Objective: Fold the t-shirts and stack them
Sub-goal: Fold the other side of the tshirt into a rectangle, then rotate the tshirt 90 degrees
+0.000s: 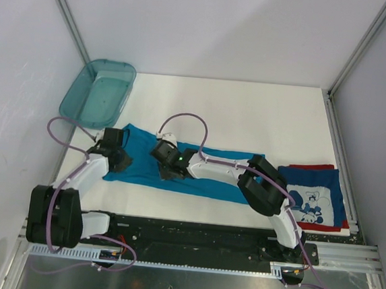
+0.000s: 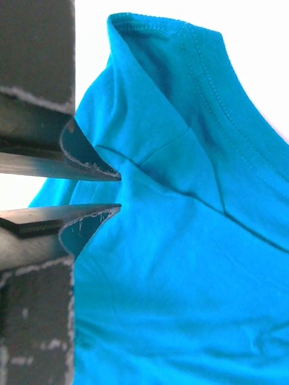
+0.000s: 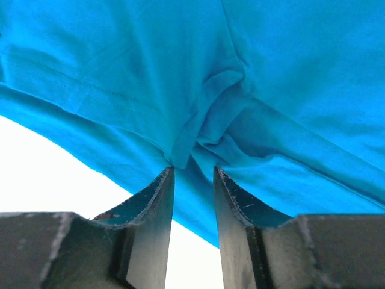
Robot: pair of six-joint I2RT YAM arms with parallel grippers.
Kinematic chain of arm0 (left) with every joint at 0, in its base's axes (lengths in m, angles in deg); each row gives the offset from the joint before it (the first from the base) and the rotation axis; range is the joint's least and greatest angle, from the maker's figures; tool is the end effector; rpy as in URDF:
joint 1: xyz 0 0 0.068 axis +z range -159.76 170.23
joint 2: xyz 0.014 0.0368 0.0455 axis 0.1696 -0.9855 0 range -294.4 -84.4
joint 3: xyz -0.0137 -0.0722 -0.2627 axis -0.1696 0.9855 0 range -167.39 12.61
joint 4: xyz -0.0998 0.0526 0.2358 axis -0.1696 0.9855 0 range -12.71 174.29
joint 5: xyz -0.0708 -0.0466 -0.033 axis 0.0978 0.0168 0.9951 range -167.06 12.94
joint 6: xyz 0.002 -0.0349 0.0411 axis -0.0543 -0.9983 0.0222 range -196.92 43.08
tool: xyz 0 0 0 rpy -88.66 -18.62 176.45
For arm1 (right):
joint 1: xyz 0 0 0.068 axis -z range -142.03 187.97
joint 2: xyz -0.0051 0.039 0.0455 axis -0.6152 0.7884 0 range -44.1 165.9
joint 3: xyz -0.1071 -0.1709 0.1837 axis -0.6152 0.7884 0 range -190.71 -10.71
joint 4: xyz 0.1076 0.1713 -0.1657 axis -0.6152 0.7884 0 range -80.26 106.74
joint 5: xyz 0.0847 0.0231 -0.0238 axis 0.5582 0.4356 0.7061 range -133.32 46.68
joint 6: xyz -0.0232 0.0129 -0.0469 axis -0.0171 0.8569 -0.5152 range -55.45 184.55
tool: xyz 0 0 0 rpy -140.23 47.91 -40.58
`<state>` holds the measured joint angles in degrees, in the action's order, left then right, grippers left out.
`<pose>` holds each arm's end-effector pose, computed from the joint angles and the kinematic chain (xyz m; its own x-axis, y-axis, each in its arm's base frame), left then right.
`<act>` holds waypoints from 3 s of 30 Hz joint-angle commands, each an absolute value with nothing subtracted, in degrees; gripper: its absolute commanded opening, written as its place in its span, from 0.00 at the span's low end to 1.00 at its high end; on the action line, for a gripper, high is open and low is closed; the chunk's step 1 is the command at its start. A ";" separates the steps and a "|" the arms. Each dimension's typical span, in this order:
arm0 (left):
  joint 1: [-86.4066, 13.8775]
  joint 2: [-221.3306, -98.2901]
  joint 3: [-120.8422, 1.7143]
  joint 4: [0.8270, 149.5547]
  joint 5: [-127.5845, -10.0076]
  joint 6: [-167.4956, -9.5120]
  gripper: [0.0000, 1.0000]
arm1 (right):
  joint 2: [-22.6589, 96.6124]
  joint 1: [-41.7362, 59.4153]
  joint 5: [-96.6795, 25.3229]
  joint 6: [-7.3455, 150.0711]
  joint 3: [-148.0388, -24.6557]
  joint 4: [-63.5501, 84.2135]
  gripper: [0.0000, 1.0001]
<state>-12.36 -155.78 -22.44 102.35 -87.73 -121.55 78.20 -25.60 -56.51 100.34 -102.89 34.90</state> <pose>0.2210 -0.0035 0.1711 -0.5932 -0.6642 -0.4549 -0.6475 0.7295 -0.2207 0.2143 0.4128 0.1762 -0.7729 -0.2756 -0.5715 -0.4462 0.8765 0.1808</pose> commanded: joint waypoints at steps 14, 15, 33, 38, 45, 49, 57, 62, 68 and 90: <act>-12.52 -135.23 -22.54 109.74 -89.78 -133.75 0.43 | 59.52 -13.89 -51.28 96.53 -93.08 33.73 0.42; -12.55 -135.00 -22.15 109.73 -90.05 -134.04 0.44 | 59.43 -13.54 -50.86 96.27 -92.94 33.55 0.42; -12.88 -142.61 -20.60 109.64 -92.34 -132.41 0.43 | 57.83 -10.34 -46.07 95.19 -87.73 31.07 0.41; -13.27 -136.25 -14.67 110.74 -93.90 -138.87 0.49 | 57.47 -9.40 -45.33 94.96 -86.84 30.84 0.41; -13.33 -136.93 -11.92 110.45 -95.43 -147.88 0.61 | 56.70 -9.05 -45.42 94.45 -85.48 31.26 0.41; -13.28 -138.91 -11.28 106.85 -96.84 -150.12 0.65 | 55.92 -8.64 -45.62 94.42 -84.38 31.29 0.41; -13.34 -145.31 -11.94 102.46 -97.52 -150.83 0.61 | 54.88 -8.04 -46.17 94.56 -82.92 31.25 0.40; -13.68 -149.67 -15.09 102.17 -98.87 -148.38 0.52 | 54.22 -7.60 -46.37 94.69 -82.33 31.27 0.39; -16.67 -159.15 -21.54 102.19 -100.90 -140.05 0.42 | 53.62 -6.26 -46.59 94.54 -81.80 31.63 0.39; -27.04 -196.40 -65.21 102.33 -95.86 -107.86 0.34 | 45.73 7.15 -47.66 93.50 -71.66 30.75 0.39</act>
